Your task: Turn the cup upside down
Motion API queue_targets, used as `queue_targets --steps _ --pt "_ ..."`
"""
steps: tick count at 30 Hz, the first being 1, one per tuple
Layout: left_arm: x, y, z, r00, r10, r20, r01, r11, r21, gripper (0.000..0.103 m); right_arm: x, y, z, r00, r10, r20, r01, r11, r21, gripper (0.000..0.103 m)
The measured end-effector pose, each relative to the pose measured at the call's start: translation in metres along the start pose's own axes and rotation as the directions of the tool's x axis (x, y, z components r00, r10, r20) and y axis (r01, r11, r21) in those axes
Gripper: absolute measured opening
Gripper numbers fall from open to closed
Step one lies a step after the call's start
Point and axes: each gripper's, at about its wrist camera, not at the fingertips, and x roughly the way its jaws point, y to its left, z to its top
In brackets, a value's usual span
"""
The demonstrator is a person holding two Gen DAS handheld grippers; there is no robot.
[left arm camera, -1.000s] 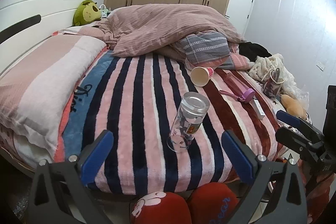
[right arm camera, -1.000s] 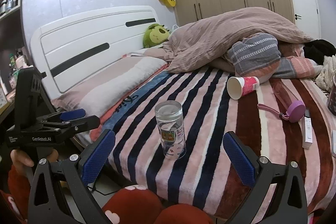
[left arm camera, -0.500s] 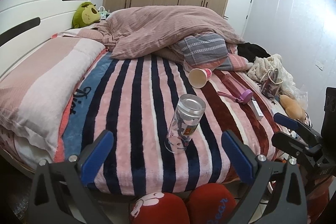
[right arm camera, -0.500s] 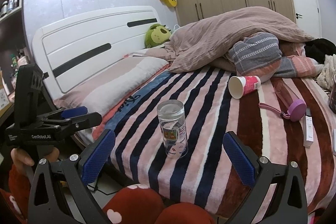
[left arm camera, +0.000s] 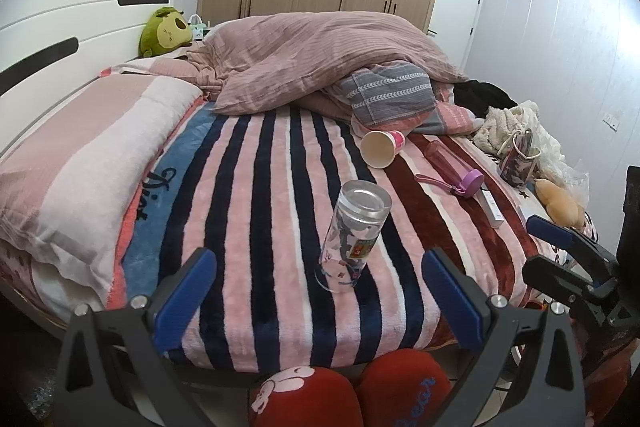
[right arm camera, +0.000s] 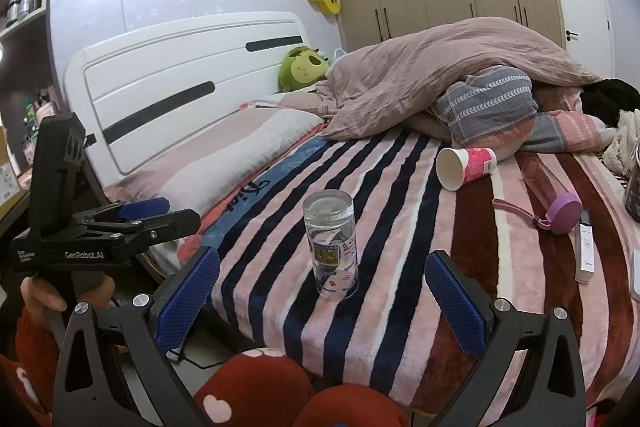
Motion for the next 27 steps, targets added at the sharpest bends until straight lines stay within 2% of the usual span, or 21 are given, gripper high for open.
queue_targets --steps 27 --pt "-0.0079 -0.0026 0.0036 1.0 -0.009 0.008 0.009 1.0 0.016 0.102 -0.0041 -0.003 -0.0004 1.0 -0.003 -0.002 0.003 1.0 -0.001 0.103"
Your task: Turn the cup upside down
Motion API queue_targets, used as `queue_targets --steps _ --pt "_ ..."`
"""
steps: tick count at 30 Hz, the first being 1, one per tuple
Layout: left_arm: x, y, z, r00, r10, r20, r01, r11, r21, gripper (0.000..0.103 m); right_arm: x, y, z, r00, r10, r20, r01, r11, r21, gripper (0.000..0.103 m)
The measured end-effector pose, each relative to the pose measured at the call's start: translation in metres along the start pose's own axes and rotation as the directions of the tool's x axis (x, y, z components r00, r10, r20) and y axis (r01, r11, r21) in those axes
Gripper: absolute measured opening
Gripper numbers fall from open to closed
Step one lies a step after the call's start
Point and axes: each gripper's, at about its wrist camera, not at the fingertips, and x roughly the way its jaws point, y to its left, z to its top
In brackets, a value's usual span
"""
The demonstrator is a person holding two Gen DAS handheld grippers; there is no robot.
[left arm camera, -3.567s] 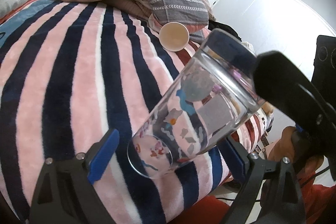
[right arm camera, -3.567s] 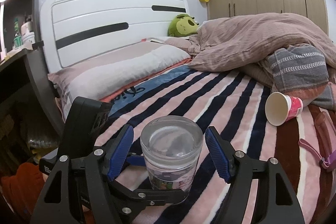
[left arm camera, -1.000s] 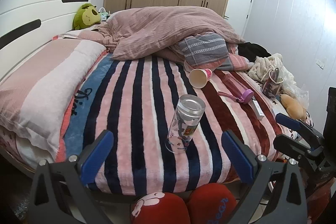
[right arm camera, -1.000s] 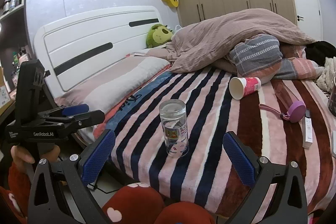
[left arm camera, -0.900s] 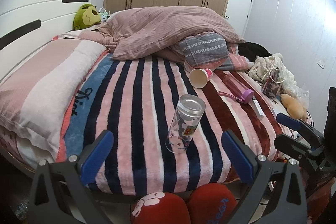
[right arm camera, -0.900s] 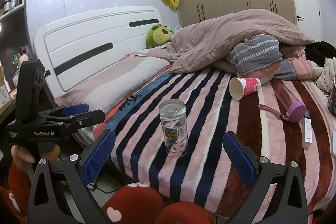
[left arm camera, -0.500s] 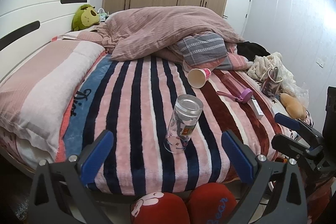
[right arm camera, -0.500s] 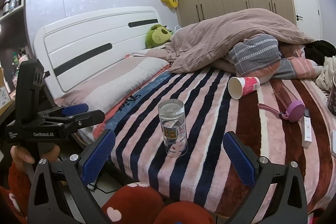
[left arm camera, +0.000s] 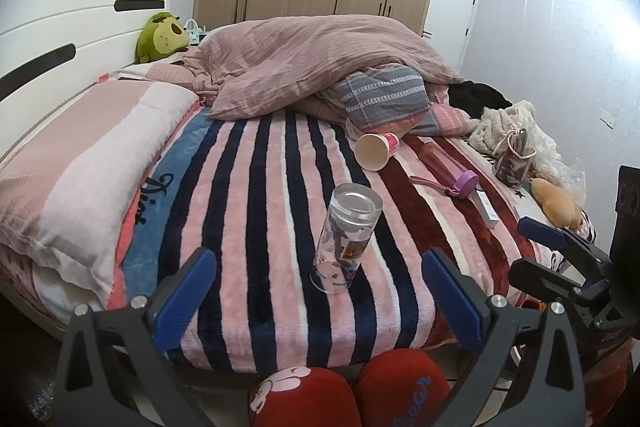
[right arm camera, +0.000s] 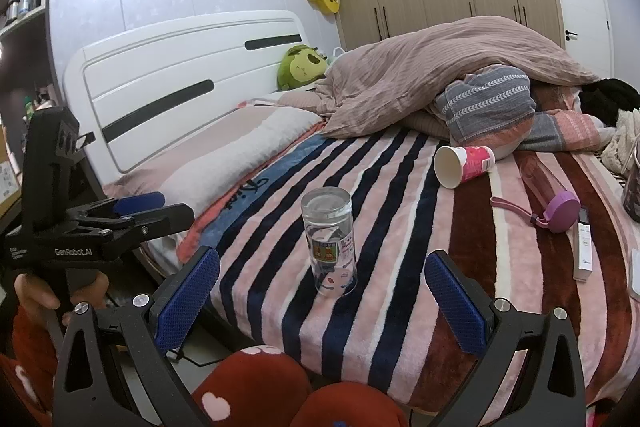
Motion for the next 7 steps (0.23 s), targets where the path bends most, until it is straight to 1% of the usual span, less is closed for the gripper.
queue_targets --steps 7 --pt "-0.0019 -0.0018 0.0008 1.0 0.001 0.001 -0.001 1.0 0.006 0.102 -0.0003 -0.0013 -0.0015 1.0 0.002 -0.006 -0.002 1.0 0.0 0.103"
